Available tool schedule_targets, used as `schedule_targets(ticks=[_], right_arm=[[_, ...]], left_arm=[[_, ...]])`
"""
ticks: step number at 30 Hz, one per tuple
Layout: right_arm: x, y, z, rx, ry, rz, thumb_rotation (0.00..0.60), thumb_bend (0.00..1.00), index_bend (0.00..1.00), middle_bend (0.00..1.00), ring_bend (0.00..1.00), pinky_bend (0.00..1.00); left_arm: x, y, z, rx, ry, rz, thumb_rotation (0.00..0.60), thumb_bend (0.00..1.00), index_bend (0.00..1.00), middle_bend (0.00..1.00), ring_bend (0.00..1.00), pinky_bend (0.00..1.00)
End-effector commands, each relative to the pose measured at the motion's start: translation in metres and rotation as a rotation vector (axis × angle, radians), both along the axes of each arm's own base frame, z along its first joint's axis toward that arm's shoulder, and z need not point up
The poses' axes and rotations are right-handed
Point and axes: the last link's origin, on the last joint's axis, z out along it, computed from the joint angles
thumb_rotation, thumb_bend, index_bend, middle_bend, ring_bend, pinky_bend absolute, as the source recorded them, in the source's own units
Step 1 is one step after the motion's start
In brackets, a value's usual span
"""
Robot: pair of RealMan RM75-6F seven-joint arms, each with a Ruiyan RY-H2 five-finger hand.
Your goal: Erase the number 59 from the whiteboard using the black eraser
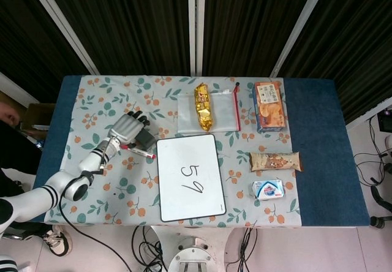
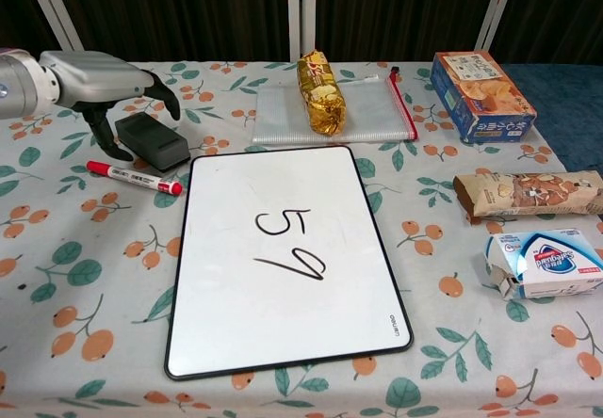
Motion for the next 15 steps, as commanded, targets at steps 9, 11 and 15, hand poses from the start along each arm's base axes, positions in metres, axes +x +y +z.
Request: schedule_targets(ticks=[9, 11, 15], right_arm=[[-0.0029, -0.0004, -0.0006, 0.001, -0.006, -0.007, 0.600, 0.21, 0.00, 0.00, 0.00, 0.00], [-0.0032, -0.0004, -0.0008, 0.003, -0.005, -0.007, 0.600, 0.21, 0.00, 0.00, 0.00, 0.00], [-0.0032, -0.0003, -0.0017, 0.007, -0.005, -0.008, 0.600, 0.21, 0.00, 0.00, 0.00, 0.00]], left_arm=[[0.0001, -0.0035, -0.0046, -0.002, -0.021, -0.018, 0.600, 0.20, 0.29, 0.24, 0.14, 0.28], [0.0001, -0.0036, -0.0048, -0.004, -0.024, -0.020, 0.600, 0.21, 0.29, 0.24, 0.15, 0.29], [-0.0010, -0.0034, -0.0059, -0.009, -0.017, -0.022, 0.600, 0.24, 0.31, 0.25, 0.17, 0.31]])
